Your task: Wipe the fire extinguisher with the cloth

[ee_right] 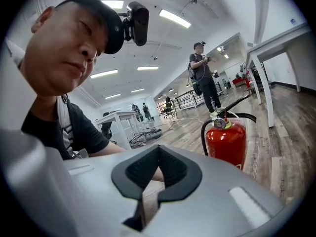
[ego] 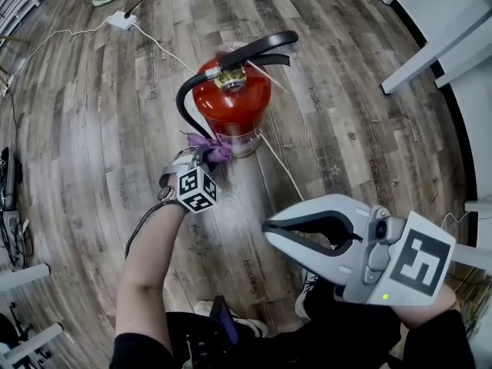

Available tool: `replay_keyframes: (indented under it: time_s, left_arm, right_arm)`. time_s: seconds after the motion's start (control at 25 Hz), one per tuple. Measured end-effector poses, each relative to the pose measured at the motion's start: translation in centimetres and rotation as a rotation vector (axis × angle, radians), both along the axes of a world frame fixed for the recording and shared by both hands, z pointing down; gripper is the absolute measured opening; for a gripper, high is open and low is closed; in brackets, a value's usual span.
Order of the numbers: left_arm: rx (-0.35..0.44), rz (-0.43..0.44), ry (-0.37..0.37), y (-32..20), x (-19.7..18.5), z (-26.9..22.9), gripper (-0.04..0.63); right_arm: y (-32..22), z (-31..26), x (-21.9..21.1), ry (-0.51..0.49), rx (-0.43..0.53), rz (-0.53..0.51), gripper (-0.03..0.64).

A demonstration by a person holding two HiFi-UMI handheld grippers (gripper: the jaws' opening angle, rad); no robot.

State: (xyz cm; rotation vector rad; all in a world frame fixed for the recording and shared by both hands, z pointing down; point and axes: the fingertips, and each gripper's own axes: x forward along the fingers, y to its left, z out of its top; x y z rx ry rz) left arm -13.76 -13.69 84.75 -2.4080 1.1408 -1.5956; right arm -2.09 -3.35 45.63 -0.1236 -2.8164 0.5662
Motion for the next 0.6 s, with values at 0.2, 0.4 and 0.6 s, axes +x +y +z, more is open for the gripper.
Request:
replay_keyframes:
  time_s: [0.2,0.4,0.6]
  left_arm:
    - [-0.045,-0.024,-0.019,0.2,0.3,3.3,0.097]
    - [-0.077,-0.053,0.019,0.3,0.4,2.9,0.097]
    - [-0.044,-0.153,0.157,0.0,0.0,-0.6,0.096]
  right_arm:
    - [-0.5,0.2,1.1,0.024,0.005,0.021,0.003]
    - [-0.8,0.4,1.5,0.041,0.014,0.030,0.003]
    - [-5.0,1.6,2.7,-0.034,-0.210,0.154,0.003]
